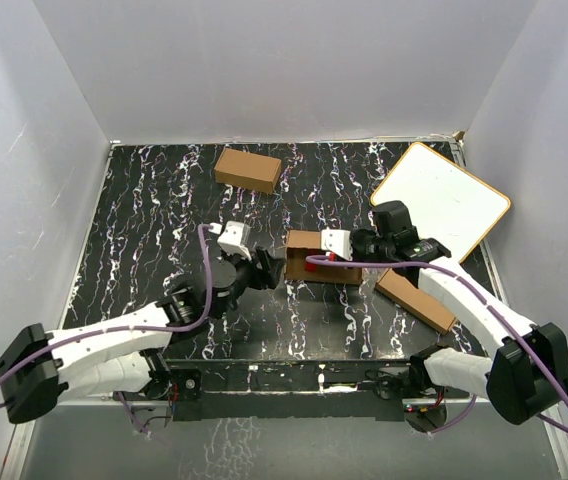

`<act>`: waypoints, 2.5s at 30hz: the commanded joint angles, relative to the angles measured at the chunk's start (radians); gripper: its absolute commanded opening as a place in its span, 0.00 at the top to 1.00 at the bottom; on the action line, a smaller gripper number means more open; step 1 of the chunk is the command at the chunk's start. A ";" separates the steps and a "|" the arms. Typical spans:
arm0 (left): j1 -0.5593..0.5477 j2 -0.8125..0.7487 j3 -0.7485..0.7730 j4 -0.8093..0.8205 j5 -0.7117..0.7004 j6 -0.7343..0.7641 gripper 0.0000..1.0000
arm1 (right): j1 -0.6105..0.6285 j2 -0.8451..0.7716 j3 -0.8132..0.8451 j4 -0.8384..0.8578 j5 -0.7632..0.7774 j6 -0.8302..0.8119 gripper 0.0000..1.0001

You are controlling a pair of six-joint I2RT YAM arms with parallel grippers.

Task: Fold the paper box

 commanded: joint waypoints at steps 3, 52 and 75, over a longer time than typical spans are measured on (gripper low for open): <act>0.038 -0.132 0.070 -0.169 0.098 0.063 0.41 | 0.003 -0.038 -0.027 0.006 -0.052 0.005 0.92; 0.285 0.519 0.317 -0.234 0.582 -0.156 0.71 | 0.003 0.124 -0.139 -0.088 -0.103 -0.038 0.79; 0.285 0.573 0.356 -0.276 0.524 -0.156 0.60 | -0.171 0.002 -0.022 -0.177 -0.391 0.130 0.30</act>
